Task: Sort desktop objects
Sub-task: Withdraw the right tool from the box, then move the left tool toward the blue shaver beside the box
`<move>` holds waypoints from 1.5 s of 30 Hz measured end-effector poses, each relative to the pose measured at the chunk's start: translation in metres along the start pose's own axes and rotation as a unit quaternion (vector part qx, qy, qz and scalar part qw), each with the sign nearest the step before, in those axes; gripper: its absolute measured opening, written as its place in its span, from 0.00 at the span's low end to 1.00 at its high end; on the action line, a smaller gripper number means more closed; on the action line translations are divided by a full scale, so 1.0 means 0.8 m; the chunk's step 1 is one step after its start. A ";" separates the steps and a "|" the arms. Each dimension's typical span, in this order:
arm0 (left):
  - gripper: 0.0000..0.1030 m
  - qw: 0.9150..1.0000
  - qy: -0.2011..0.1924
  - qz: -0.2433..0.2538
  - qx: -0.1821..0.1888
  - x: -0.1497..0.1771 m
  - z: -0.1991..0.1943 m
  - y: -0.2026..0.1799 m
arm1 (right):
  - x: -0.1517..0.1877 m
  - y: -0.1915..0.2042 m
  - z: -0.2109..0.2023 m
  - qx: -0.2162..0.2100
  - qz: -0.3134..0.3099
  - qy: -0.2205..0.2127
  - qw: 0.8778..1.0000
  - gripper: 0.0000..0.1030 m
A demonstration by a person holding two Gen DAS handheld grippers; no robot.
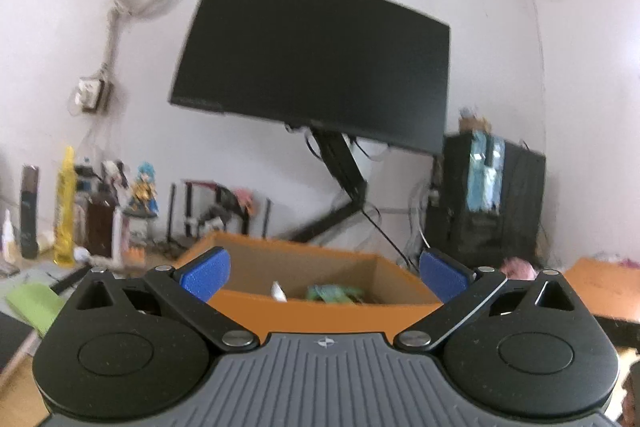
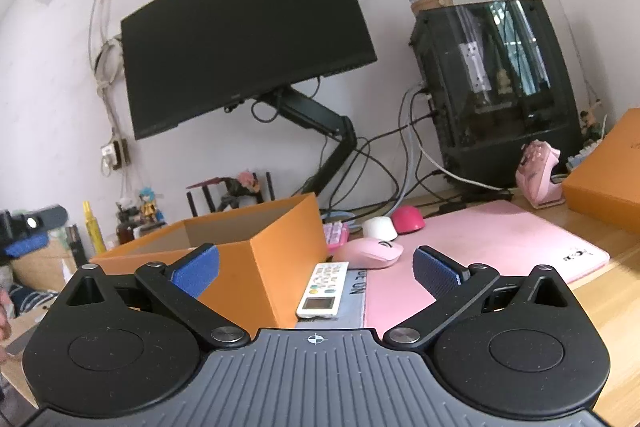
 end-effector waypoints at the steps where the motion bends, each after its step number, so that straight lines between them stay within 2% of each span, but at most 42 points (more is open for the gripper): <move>1: 1.00 1.000 -0.006 0.000 -0.004 -0.006 -0.001 0.004 | 0.000 -0.001 -0.001 0.000 0.000 -0.001 1.000 1.00; 6: 1.00 0.998 -0.030 0.025 -0.039 -0.036 -0.004 0.033 | 0.006 0.007 0.003 0.011 -0.026 0.006 1.000 1.00; 9: 1.00 0.997 -0.037 0.039 -0.059 -0.056 -0.005 0.053 | 0.009 0.019 0.004 -0.005 -0.035 0.006 0.999 1.00; 15: 1.00 0.994 -0.038 0.057 -0.091 -0.091 0.011 0.087 | 0.011 0.034 0.006 -0.031 -0.030 0.011 0.999 1.00; 19: 1.00 0.991 -0.019 0.076 -0.110 -0.104 0.029 0.108 | 0.014 0.040 0.009 -0.039 -0.026 0.019 0.999 1.00; 25: 0.97 0.986 0.037 0.100 -0.126 -0.102 0.076 0.140 | 0.017 0.057 0.013 -0.051 -0.026 0.029 0.998 1.00; 28: 0.95 0.984 0.075 0.096 -0.128 -0.092 0.107 0.158 | 0.019 0.065 0.014 -0.057 -0.026 0.034 0.997 1.00; 34: 0.92 0.973 0.141 0.074 -0.164 -0.067 0.172 0.210 | 0.021 0.073 0.018 -0.064 -0.018 0.037 0.997 1.00; 37: 0.88 0.966 0.176 0.051 -0.182 -0.048 0.198 0.240 | 0.023 0.077 0.019 -0.067 -0.011 0.041 0.997 1.00; 42: 0.88 0.951 0.241 0.045 -0.187 -0.012 0.230 0.267 | 0.029 0.084 0.023 -0.070 -0.014 0.051 0.996 1.00; 45: 0.79 0.941 0.273 0.057 -0.193 0.006 0.247 0.277 | 0.032 0.085 0.026 -0.072 -0.012 0.055 0.996 1.00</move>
Point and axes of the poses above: each gripper's, at about its wrist camera, not at the fingertips, and z roughly the way its jaws point, y to its left, x to its underside, the point moved 7 cm from there along z, roughly the way its jaws point, and after that the axes turned 10 degrees about -z, right-handed, at the moved point
